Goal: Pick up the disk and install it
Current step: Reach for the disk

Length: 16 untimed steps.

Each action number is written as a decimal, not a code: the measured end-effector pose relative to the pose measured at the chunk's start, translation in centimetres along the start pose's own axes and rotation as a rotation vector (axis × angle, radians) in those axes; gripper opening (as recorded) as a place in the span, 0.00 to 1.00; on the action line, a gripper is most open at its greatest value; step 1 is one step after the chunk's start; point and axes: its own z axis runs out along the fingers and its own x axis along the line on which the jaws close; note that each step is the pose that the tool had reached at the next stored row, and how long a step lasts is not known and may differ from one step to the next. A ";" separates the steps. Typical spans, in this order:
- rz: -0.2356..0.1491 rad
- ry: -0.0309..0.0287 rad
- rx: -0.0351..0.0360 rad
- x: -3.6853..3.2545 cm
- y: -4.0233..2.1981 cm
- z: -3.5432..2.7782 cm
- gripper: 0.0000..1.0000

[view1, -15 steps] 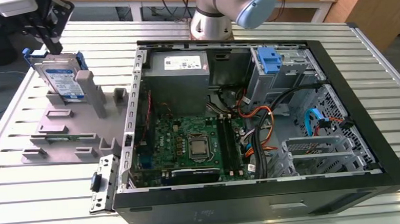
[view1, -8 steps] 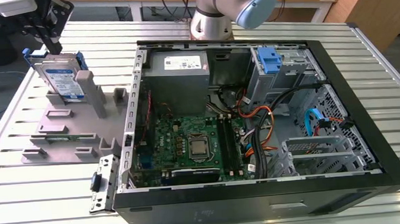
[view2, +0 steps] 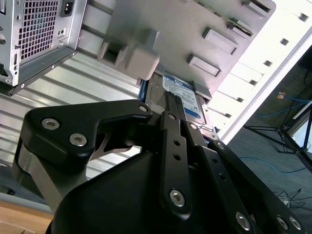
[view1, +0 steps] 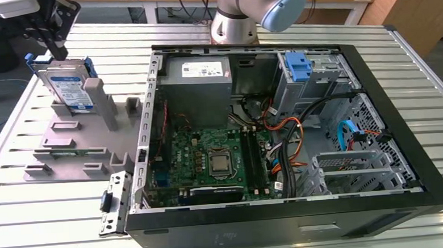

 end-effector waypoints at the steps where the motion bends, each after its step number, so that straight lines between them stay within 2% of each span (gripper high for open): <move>1: 0.000 0.0000 0.0000 0.07 0.04 0.01 0.11; 16: 0.000 0.0000 0.0000 0.76 0.32 0.12 0.11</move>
